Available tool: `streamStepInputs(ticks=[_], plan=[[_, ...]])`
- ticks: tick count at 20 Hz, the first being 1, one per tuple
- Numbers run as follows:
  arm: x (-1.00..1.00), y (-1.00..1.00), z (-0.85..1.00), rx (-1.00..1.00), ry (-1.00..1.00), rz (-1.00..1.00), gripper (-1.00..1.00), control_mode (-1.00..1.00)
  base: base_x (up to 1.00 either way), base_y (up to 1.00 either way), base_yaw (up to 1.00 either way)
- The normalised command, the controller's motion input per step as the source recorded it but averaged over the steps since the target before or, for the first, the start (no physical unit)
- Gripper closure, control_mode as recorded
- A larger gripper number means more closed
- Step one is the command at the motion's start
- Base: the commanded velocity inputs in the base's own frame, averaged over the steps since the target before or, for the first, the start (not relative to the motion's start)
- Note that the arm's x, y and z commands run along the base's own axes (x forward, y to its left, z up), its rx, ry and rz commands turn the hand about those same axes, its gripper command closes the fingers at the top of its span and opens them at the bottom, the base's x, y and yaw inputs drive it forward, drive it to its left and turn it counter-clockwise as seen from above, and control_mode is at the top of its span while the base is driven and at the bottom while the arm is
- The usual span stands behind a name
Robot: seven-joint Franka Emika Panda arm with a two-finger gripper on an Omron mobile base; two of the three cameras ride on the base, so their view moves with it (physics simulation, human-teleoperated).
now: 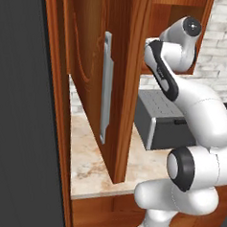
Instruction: Retrieve the shaker from the cabinet and place it next the steak on a plate on the dining table.
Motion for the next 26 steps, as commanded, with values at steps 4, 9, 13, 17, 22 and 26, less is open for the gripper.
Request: streamStepInputs(ticks=[4, 9, 13, 17, 22, 26], plan=[[0.07, 0.00, -0.13, 0.00, 0.00, 0.00, -1.00, -1.00, 0.00, 0.00, 0.00], [0.10, 0.00, -0.12, 0.00, 0.00, 0.00, -1.00, -1.00, 0.00, 0.00, 0.00], [0.19, 0.00, -0.08, 0.00, 0.00, 0.00, -1.00, -1.00, 0.00, 0.00, 0.00], [0.29, 0.00, -0.11, 0.00, 0.00, 0.00, -1.00, -1.00, 0.00, 0.00, 0.00], [0.27, 0.00, -0.03, 0.00, 0.00, 0.00, -1.00, -1.00, 0.00, 0.00, 0.00], [0.26, 0.00, -0.01, 0.00, 0.00, 0.00, -1.00, -1.00, 0.00, 0.00, 0.00]])
